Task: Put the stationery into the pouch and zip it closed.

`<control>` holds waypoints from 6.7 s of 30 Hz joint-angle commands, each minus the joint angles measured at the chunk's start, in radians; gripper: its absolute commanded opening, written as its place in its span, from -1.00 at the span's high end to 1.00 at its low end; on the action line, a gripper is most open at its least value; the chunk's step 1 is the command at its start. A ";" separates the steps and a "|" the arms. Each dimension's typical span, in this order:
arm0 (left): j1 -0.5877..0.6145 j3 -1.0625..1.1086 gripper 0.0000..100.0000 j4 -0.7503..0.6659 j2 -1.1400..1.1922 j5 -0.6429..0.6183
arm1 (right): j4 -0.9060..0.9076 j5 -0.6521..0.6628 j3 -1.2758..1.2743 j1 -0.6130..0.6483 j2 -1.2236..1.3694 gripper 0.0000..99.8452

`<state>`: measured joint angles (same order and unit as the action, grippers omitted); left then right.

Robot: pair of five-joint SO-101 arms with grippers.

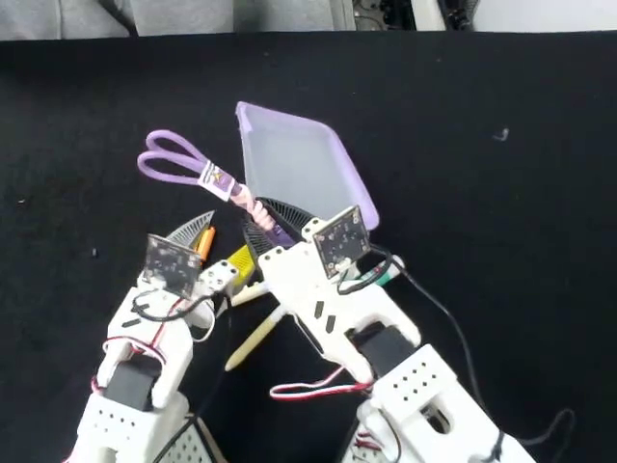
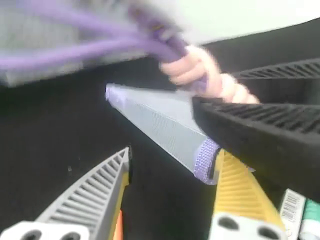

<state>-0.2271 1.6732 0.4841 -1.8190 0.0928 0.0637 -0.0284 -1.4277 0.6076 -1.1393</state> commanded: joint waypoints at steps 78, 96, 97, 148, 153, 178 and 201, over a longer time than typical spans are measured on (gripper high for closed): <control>0.133 0.025 0.94 -0.048 -0.003 0.201 | 0.730 0.052 0.522 -0.651 -0.005 0.98; 0.134 0.025 0.94 -0.048 -0.003 0.203 | 0.750 0.052 0.568 -0.773 -0.005 0.98; 0.134 0.025 0.94 -0.048 -0.003 0.203 | 0.750 0.054 0.567 -0.773 -0.004 0.98; 0.134 0.024 0.94 -0.049 -0.003 0.198 | 0.827 0.531 0.265 -0.229 -0.004 0.62; 0.134 0.024 0.94 -0.049 -0.003 0.201 | 0.772 0.600 0.157 -0.170 -0.004 0.62; 0.134 0.025 0.94 -0.049 -0.003 0.203 | 0.707 0.744 0.056 -0.126 0.005 0.88; 0.134 0.025 0.94 -0.049 -0.003 0.203 | 0.968 0.736 0.314 -0.391 -0.005 0.98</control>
<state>-0.1043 1.6763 0.4534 -1.8159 0.2923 0.9751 0.7066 -1.2236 0.3069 -1.1408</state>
